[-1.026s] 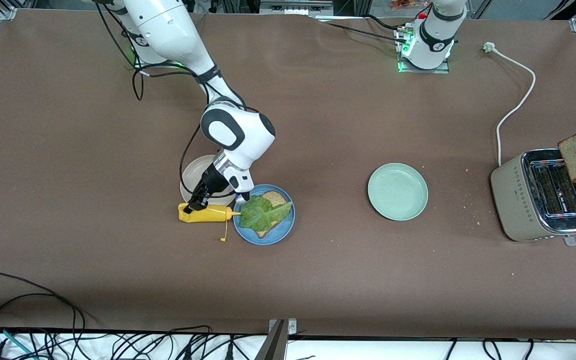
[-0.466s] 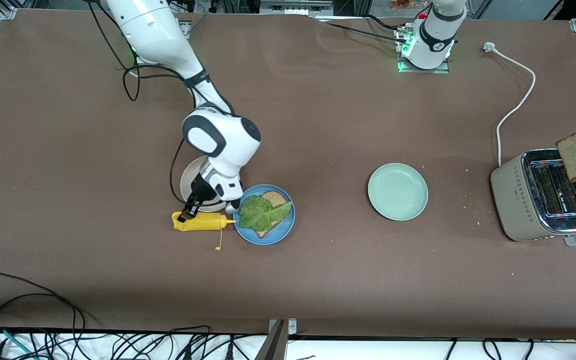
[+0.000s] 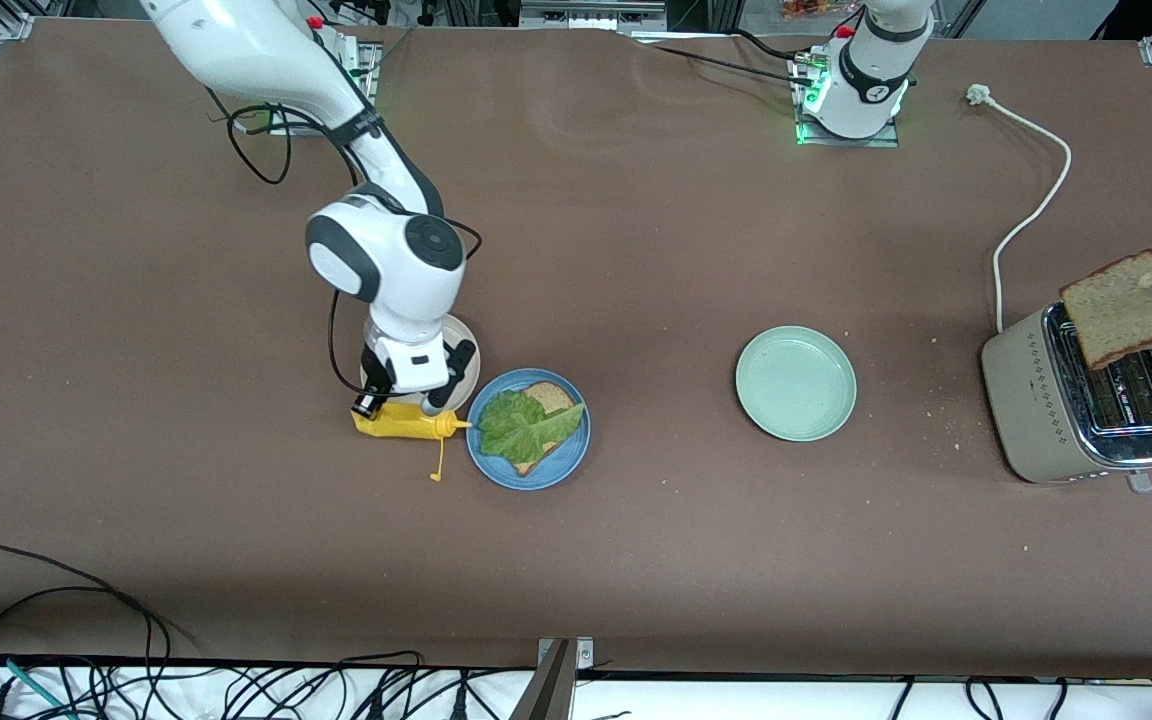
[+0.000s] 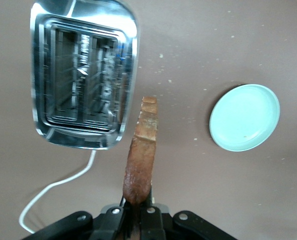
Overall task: Make sandwich in blue plate with both arms
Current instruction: 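Return the bottle beside the white plate while the left gripper carries toast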
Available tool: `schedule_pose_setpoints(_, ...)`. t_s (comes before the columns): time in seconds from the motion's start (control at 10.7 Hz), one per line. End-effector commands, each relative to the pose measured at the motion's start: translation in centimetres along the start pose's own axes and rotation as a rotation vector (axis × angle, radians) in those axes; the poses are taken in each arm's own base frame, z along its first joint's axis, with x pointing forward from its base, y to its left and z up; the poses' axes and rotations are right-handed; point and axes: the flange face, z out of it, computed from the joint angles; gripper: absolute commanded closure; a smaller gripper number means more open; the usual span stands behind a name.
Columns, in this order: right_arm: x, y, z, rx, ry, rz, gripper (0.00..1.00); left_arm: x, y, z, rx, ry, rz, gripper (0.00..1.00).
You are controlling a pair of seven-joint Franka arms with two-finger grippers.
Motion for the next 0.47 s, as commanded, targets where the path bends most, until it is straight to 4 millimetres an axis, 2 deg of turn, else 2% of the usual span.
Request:
schedule_pose_setpoints(0.0, -4.7, 2.5, -1.6, 0.245, 0.13, 0.075, 1.0, -1.4, 7.9, -0.2, -0.014, -0.014, -0.097, 1.0)
schedule_pose_setpoints(0.28, -9.2, 6.2, -1.1, 0.535, 0.335, 0.091, 1.0, -2.3, 14.9, 0.5, -0.088, -0.051, -0.151, 1.0)
schedule_pose_setpoints(0.37, -11.0, 7.2, 0.2, 0.606, 0.385, 0.091, 1.0, -2.6, 17.5, 1.0, -0.104, -0.066, -0.171, 1.0)
